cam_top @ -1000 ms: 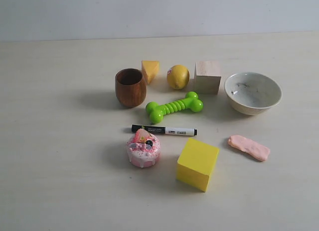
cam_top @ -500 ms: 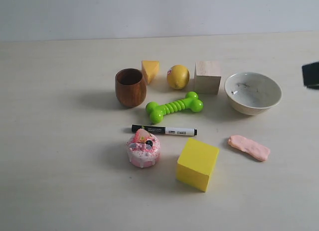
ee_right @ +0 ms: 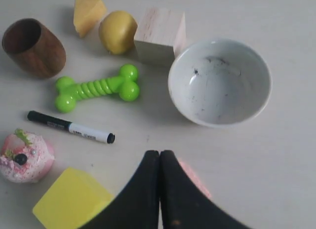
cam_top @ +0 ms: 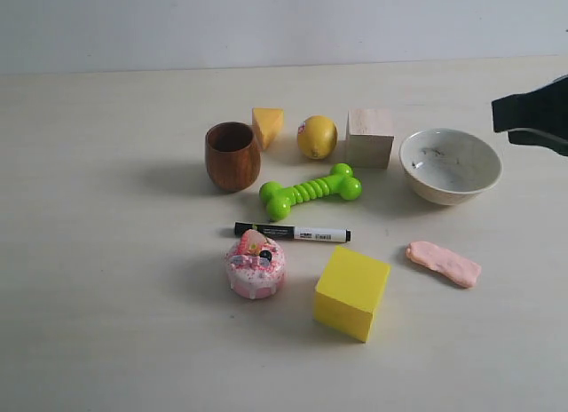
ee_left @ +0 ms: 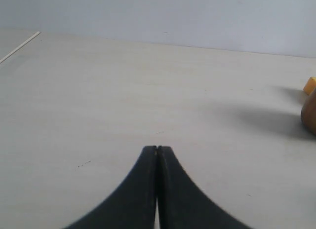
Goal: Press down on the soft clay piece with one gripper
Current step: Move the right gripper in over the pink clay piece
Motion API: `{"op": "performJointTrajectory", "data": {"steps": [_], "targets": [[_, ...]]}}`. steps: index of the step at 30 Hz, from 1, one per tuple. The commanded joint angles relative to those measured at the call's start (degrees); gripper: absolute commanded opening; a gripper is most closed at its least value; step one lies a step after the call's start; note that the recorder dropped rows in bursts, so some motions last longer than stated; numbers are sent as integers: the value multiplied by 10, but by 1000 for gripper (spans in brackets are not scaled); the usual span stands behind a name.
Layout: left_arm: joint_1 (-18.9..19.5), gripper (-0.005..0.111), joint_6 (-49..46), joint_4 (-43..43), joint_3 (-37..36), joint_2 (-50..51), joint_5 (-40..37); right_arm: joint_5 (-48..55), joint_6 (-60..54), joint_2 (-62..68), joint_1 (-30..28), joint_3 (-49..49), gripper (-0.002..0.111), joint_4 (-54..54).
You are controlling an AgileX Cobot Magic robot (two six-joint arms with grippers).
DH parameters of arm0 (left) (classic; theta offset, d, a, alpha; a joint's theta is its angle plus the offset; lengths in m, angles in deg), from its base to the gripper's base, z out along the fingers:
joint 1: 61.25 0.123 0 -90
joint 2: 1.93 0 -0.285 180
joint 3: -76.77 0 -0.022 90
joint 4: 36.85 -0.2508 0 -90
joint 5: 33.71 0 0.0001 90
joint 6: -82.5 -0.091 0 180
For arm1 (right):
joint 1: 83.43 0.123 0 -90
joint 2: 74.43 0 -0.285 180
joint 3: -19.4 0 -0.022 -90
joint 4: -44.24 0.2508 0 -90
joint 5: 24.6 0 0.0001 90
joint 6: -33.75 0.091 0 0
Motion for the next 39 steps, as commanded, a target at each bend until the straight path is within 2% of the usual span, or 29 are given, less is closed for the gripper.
{"op": "performJointTrajectory", "data": {"steps": [1, 6, 14, 26, 33, 39], "targets": [[-3, 0, 2, 4, 0, -4, 6, -48, -5, 1, 2, 3, 0, 4], [-3, 0, 2, 4, 0, -4, 6, -16, -4, 2, 2, 3, 0, 70], [-3, 0, 2, 4, 0, -4, 6, 73, 66, 60, 2, 3, 0, 58], [-3, 0, 2, 4, 0, -4, 6, 53, 149, 179, 2, 7, 0, 63], [-3, 0, 2, 4, 0, -4, 6, 75, 175, 252, 10, 65, 0, 91], [-3, 0, 2, 4, 0, -4, 6, 147, 286, 325, 56, 147, 0, -4]]}}
